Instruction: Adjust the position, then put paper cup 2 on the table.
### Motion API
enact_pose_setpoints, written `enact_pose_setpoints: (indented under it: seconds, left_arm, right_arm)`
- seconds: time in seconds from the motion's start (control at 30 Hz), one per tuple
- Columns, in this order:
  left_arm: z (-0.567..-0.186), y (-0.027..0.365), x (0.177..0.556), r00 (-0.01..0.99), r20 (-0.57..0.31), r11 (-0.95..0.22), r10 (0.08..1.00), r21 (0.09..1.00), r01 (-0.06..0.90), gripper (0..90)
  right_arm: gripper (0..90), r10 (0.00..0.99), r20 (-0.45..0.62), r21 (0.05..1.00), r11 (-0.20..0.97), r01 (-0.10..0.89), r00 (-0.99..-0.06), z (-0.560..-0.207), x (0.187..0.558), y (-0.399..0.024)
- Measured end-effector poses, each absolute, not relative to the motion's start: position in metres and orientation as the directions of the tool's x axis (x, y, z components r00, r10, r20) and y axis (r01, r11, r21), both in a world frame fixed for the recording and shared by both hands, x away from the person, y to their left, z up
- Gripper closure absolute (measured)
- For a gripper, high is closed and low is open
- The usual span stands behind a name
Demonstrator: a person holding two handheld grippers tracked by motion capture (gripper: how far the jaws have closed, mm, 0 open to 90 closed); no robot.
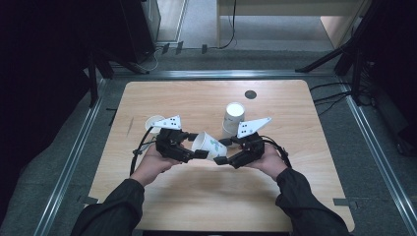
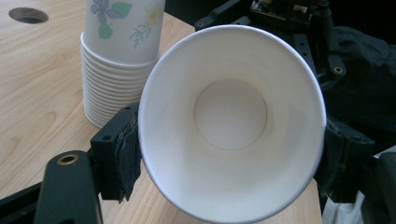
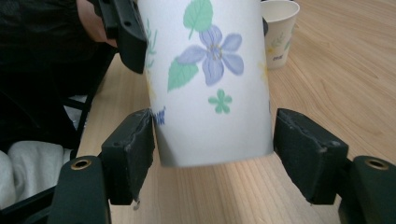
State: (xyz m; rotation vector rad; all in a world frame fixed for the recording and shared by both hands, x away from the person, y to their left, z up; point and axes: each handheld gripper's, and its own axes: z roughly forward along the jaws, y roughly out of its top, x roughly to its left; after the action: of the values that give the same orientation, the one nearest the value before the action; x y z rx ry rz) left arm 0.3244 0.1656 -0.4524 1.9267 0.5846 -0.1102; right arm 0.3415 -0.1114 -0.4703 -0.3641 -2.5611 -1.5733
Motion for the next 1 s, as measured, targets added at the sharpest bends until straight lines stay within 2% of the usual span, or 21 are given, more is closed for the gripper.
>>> enact_pose_setpoints:
  seconds: [0.6,0.77,1.0]
  left_arm:
    - [-0.446,0.175,0.323,0.870,-0.315,-0.306,0.380,0.845,0.439,22.2]
    - [-0.445,0.180,0.323,0.854,-0.302,-0.331,0.423,0.826,0.456,22.4]
    - [-0.442,0.188,0.323,0.838,-0.259,-0.381,0.481,0.799,0.466,22.4]
  right_arm:
    - [29.4,0.184,0.217,0.841,0.464,0.279,-0.959,-0.475,0.340,-0.127]
    - [30.1,0.208,0.193,0.837,0.474,0.272,-0.959,-0.477,0.338,-0.137]
    - [31.4,0.273,0.202,0.840,0.445,0.310,-0.940,-0.477,0.341,-0.150]
